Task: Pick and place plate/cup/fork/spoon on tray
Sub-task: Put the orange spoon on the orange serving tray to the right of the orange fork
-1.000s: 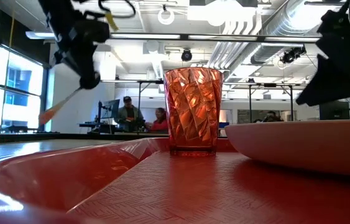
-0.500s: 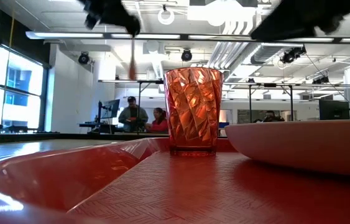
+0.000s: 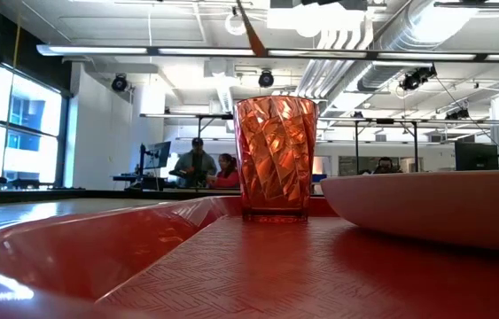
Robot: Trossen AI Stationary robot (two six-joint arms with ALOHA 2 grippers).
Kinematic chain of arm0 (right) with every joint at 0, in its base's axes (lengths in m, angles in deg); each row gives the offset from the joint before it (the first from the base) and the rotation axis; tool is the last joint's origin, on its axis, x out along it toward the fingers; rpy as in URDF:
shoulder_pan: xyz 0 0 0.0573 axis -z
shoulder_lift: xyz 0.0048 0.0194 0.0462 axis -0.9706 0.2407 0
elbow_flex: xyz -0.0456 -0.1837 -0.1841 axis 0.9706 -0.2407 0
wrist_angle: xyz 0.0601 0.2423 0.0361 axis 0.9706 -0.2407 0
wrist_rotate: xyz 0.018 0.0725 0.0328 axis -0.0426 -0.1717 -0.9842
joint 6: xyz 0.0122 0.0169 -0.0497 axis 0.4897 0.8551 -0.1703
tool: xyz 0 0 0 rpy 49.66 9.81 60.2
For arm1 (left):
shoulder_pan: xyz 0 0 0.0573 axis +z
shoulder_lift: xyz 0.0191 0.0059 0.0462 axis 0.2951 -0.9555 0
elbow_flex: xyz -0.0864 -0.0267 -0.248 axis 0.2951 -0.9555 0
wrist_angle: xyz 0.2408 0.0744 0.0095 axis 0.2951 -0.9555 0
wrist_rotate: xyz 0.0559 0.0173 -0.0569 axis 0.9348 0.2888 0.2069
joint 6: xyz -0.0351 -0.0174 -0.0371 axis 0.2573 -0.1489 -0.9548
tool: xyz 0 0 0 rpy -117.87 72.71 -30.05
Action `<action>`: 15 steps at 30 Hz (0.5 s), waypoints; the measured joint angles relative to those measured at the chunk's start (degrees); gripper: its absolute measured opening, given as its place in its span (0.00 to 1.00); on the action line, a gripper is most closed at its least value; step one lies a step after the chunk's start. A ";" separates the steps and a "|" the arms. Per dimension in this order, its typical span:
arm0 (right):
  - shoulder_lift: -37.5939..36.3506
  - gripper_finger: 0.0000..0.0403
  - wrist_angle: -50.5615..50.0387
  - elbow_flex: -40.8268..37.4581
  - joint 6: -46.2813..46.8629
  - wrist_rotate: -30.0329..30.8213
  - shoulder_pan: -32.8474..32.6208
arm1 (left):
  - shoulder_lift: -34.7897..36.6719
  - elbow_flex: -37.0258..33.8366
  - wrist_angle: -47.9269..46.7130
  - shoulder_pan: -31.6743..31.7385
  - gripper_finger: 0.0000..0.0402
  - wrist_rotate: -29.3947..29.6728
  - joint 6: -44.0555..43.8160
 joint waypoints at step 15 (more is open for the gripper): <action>0.00 0.33 12.57 0.13 -14.52 -8.67 4.30 | -13.24 -0.04 24.25 -0.01 0.02 3.90 3.05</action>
